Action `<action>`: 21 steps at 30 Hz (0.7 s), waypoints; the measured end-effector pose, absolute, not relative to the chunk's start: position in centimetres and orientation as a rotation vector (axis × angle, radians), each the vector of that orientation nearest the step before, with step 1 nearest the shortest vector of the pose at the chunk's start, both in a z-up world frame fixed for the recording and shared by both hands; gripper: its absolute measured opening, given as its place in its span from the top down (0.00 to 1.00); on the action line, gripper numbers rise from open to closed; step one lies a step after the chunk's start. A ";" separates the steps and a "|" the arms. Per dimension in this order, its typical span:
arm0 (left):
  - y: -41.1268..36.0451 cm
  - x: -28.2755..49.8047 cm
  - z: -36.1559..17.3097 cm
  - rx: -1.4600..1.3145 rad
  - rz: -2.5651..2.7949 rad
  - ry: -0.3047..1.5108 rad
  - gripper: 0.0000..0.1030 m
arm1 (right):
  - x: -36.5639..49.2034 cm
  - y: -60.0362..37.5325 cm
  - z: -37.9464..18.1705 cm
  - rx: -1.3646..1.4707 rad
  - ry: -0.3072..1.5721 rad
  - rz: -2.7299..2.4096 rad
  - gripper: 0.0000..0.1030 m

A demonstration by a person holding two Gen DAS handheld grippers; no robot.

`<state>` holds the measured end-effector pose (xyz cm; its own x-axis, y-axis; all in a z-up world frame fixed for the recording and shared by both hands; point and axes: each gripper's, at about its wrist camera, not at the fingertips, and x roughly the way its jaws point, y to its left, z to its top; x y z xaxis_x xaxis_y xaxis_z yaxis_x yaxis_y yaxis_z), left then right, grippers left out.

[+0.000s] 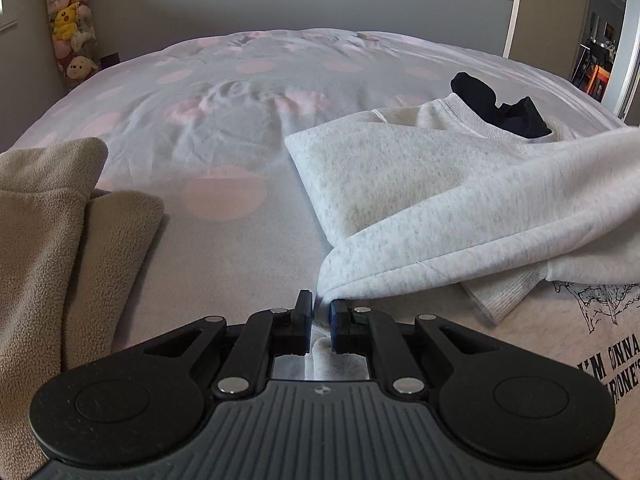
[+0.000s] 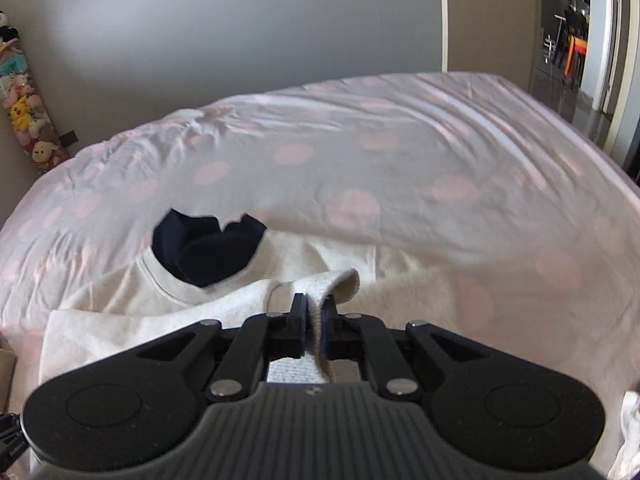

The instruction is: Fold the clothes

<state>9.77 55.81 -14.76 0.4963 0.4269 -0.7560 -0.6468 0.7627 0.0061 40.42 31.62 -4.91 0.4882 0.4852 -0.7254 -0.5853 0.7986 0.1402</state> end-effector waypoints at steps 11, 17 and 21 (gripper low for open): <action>54.5 10.4 -14.2 -0.179 0.637 0.855 0.87 | 41.5 28.6 -12.1 -0.099 0.988 0.597 0.76; 53.7 10.2 -12.9 -0.126 0.635 0.818 0.76 | 38.9 24.7 -9.8 0.028 0.921 0.627 0.59; 52.8 10.6 -12.9 -0.066 0.621 0.821 0.76 | 35.2 25.3 -9.5 -0.032 0.809 0.726 0.60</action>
<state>10.59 52.79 -12.91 0.5154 0.4916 -0.7020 -0.5414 0.8217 0.1780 35.17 25.32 -9.55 0.4650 0.5794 -0.6693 -0.6030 0.7609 0.2397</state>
